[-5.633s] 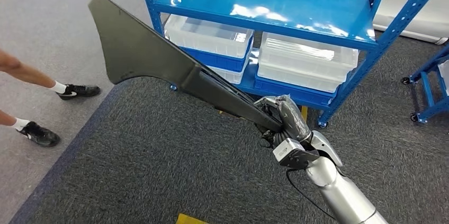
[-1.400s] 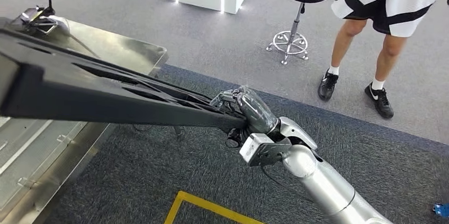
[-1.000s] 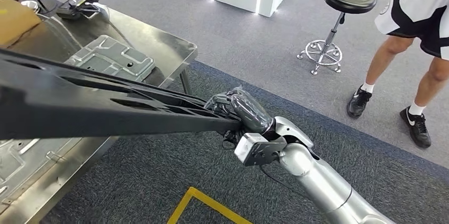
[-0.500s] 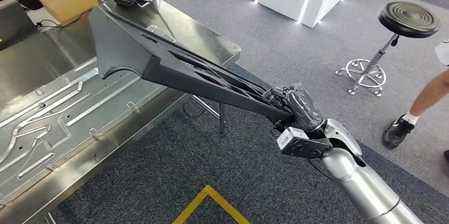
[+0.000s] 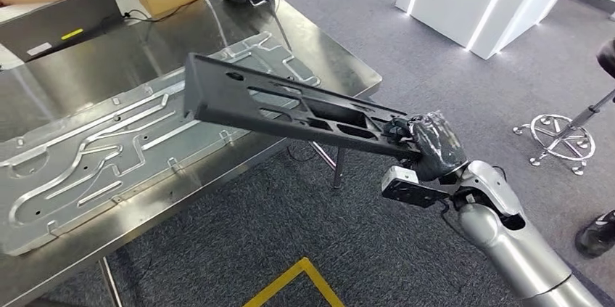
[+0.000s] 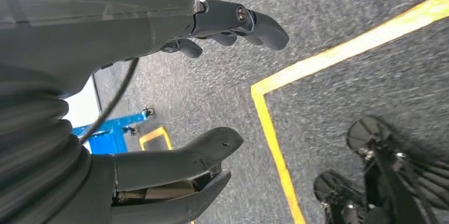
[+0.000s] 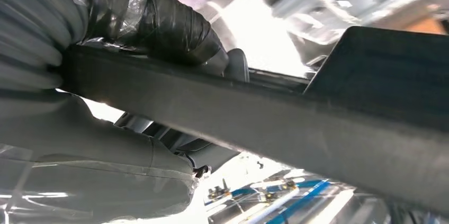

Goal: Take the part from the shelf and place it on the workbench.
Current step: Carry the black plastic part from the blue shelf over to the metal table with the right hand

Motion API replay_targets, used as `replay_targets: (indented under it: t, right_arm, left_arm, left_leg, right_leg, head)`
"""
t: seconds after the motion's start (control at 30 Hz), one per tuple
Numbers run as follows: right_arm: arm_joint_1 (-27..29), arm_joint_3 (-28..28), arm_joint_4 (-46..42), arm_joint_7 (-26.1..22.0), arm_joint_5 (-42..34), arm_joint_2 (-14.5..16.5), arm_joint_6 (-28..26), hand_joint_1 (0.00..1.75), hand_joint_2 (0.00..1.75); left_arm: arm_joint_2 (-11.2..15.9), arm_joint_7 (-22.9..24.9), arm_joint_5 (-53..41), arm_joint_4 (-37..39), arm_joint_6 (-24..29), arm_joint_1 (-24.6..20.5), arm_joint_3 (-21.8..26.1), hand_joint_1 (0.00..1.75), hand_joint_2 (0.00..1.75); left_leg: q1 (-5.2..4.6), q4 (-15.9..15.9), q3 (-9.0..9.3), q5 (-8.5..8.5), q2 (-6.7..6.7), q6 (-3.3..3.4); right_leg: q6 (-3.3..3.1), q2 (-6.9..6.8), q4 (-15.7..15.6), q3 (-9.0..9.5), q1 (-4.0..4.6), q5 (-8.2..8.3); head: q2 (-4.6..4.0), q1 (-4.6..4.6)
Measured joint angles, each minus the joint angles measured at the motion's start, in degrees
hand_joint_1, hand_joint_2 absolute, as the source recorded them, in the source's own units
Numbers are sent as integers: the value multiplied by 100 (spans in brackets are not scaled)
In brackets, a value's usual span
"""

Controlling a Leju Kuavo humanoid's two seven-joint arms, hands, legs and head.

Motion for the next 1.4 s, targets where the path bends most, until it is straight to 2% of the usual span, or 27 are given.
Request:
replay_targets:
  t: [0.03,0.07,0.1,0.17,0.23,0.27,0.33,0.4,0.47,0.53,0.6,0.67,0.7,0.77,0.83,0.9,0.97,1.0,1.03,1.07,1.1,1.17,1.2,1.27,1.3,1.33,1.4]
  right_arm:
    - [-29,0,49,36,90,-3,-10,175,175]
    - [-57,0,92,66,172,-5,-17,175,175]
    - [-83,0,131,91,252,-8,-22,175,175]
    - [-125,2,194,143,378,-13,-25,175,175]
    - [-165,16,250,188,474,-14,-10,175,175]
    - [-186,31,274,201,515,-12,3,175,175]
    - [-241,67,319,220,585,-1,33,175,175]
    - [-313,96,360,232,630,15,50,175,175]
    - [-386,122,398,245,649,34,59,175,175]
    - [-438,144,423,256,653,66,68,175,175]
    - [-491,160,443,260,657,97,80,175,175]
    - [-541,171,477,260,666,106,98,175,175]
    - [-560,179,497,260,676,108,110,175,175]
    - [-591,222,554,269,731,122,144,175,175]
    - [-643,286,620,279,792,152,180,175,175]
    - [-781,369,693,281,838,206,224,175,175]
    - [-984,477,779,296,877,281,289,175,175]
    - [-1075,533,821,309,895,331,326,175,175]
    - [-1149,583,857,321,916,384,363,175,175]
    - [-1220,631,897,333,933,449,397,175,175]
    - [-1292,674,934,340,946,512,421,175,175]
    - [-1415,744,1005,352,957,613,445,175,175]
    - [-1455,772,1035,358,957,647,447,175,175]
    - [-1501,826,1098,373,957,698,450,175,175]
    - [-1513,853,1128,378,957,718,452,175,175]
    - [-1521,878,1154,381,957,736,454,175,175]
    - [-1548,910,1192,386,963,764,455,175,175]
  left_arm:
    - [-3,8,17,0,7,5,-46,0,175]
    - [-5,11,36,0,15,5,-92,0,175]
    - [-3,15,55,0,24,-4,-138,0,175]
    - [0,15,81,0,36,-47,-217,0,175]
    - [-1,17,97,0,38,-88,-283,0,175]
    - [-3,20,104,0,37,-96,-313,0,175]
    - [-1,33,123,0,33,-102,-370,0,175]
    - [5,54,139,0,27,-116,-416,0,175]
    - [8,70,149,0,21,-133,-461,0,175]
    - [7,81,153,0,19,-133,-495,0,175]
    - [6,96,156,0,20,-131,-514,0,175]
    - [5,122,167,0,20,-158,-538,0,175]
    - [6,142,178,0,20,-177,-554,0,175]
    - [7,187,209,0,20,-200,-604,0,175]
    - [5,221,246,0,20,-203,-648,0,175]
    - [4,239,292,0,20,-209,-687,0,175]
    - [5,252,349,0,20,-227,-742,0,175]
    - [6,258,376,0,19,-231,-770,0,175]
    - [8,264,399,0,15,-230,-789,0,175]
    - [6,271,419,0,11,-224,-801,0,175]
    - [5,281,433,0,7,-220,-810,0,175]
    - [6,294,453,0,2,-235,-830,0,175]
    - [8,297,457,0,2,-250,-841,0,175]
    - [9,297,459,0,2,-270,-863,0,175]
    - [10,299,459,0,2,-268,-873,0,175]
    - [11,300,459,0,2,-259,-884,0,175]
    - [19,304,463,0,2,-245,-904,0,175]
  left_leg:
    - [8,4,-19,2,18,-34]
    - [0,57,-50,-33,159,-64]
    - [-10,208,-126,-131,362,-90]
    - [-13,834,-427,-470,761,-138]
    - [11,1478,-762,-706,845,-173]
    - [18,1552,-807,-674,855,-184]
    - [19,1072,-566,-346,928,-178]
    - [-28,315,-183,-43,1179,-109]
    - [-83,5,-41,25,1285,-17]
    - [-79,-18,-32,34,1125,57]
    - [-48,-85,19,56,971,123]
    - [-29,-122,56,66,826,169]
    - [-29,-119,60,62,752,185]
    - [-31,-100,65,49,575,198]
    - [-29,-65,75,26,392,186]
    - [-30,1,59,-14,227,140]
    - [-18,55,-9,-33,86,71]
    - [-3,61,-45,-27,14,30]
    - [16,49,-71,-16,-54,-9]
    - [17,69,-89,-23,3,-48]
    - [11,151,-130,-72,150,-82]
    - [0,652,-366,-325,602,-133]
    - [8,1015,-554,-483,742,-153]
    - [24,1554,-852,-630,843,-181]
    - [27,1541,-857,-551,860,-186]
    - [26,1307,-743,-381,888,-182]
    - [-1,524,-331,-17,1056,-136]
  right_leg:
    - [-29,-74,-23,13,-1,12]
    - [-64,-146,-53,34,-10,25]
    - [-100,-228,-83,56,-17,36]
    - [-151,-396,-107,84,6,27]
    - [-169,-572,-105,94,23,4]
    - [-166,-656,-104,103,26,-11]
    - [-143,-814,-103,146,27,-50]
    - [-94,-959,-99,203,51,-103]
    - [-34,-1089,-99,244,87,-150]
    - [24,-1197,-117,288,91,-188]
    - [71,-979,25,276,61,-309]
    - [90,-556,618,-1,32,-603]
    - [93,-431,1009,-222,27,-756]
    - [103,-358,1505,-567,23,-840]
    - [101,-311,1247,-562,9,-496]
    - [87,-59,541,-327,-30,-37]
    - [67,166,121,-182,-42,97]
    - [50,183,74,-162,-29,64]
    - [23,109,48,-148,-26,61]
    - [-15,27,15,-123,-24,69]
    - [-63,-53,-19,-93,-28,76]
    - [-139,-232,-69,-33,-14,77]
    - [-161,-321,-74,-14,2,63]
    - [-171,-514,-73,24,20,24]
    - [-165,-606,-72,49,23,0]
    - [-156,-694,-72,82,23,-25]
    - [-119,-837,-74,150,34,-85]
  head:
    - [0,-1]
    - [1,-6]
    - [1,-13]
    - [1,-25]
    - [1,-26]
    - [1,-26]
    - [1,-26]
    - [1,-23]
    - [1,-21]
    - [0,-21]
    - [-1,-16]
    - [-1,-10]
    - [0,-9]
    - [0,-10]
    - [1,-10]
    - [0,-9]
    - [0,-12]
    - [0,-13]
    - [0,-14]
    - [0,-14]
    - [0,-21]
    - [1,-36]
    - [0,-42]
    - [0,-43]
    - [0,-43]
    - [1,-43]
    - [0,-43]
